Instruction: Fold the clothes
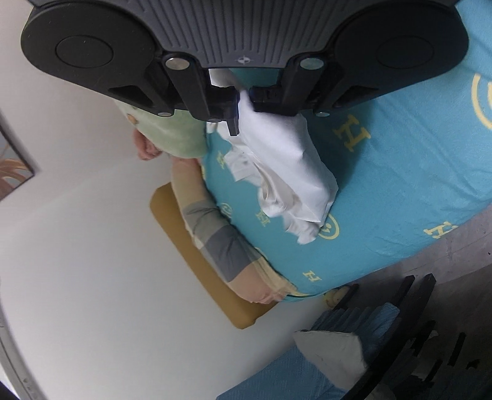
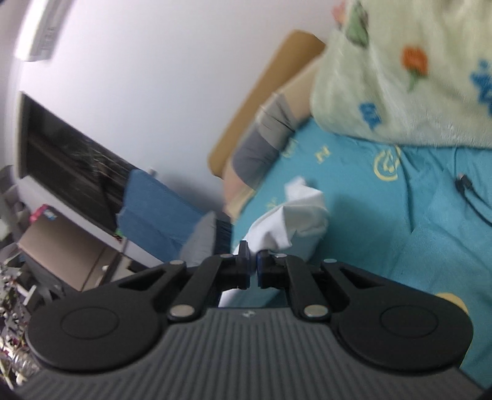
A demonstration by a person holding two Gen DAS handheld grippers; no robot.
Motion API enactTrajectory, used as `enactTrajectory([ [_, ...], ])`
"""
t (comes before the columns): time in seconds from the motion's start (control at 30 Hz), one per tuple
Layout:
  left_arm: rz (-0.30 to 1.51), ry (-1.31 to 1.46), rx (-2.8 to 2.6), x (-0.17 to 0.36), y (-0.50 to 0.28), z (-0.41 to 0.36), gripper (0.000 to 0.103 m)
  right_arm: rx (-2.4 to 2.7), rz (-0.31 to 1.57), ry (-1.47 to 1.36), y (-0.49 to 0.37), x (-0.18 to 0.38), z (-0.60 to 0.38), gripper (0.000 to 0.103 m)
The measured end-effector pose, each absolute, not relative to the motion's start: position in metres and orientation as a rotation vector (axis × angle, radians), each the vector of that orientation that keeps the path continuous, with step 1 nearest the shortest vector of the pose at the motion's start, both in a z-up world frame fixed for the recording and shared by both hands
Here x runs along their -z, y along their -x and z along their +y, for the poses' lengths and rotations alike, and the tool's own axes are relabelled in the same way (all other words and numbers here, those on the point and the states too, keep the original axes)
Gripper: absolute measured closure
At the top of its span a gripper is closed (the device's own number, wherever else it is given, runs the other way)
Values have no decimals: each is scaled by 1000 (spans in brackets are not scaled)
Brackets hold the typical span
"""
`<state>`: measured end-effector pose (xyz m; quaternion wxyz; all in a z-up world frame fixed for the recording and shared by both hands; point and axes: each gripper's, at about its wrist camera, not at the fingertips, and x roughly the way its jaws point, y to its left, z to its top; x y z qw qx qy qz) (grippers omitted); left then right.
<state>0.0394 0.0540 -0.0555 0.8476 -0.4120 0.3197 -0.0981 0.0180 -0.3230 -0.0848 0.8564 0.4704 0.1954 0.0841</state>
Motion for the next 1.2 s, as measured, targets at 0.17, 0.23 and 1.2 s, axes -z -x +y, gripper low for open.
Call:
enactTrajectory([
  [0.17, 690, 876, 250, 45, 17, 58, 97, -172, 380, -984, 24, 76, -326, 96],
  [0.23, 700, 875, 255, 42, 25, 58, 97, -171, 368, -982, 41, 73, -327, 96],
  [1.2, 915, 750, 109, 129, -232, 56, 93, -34, 632, -863, -183, 147, -327, 94],
])
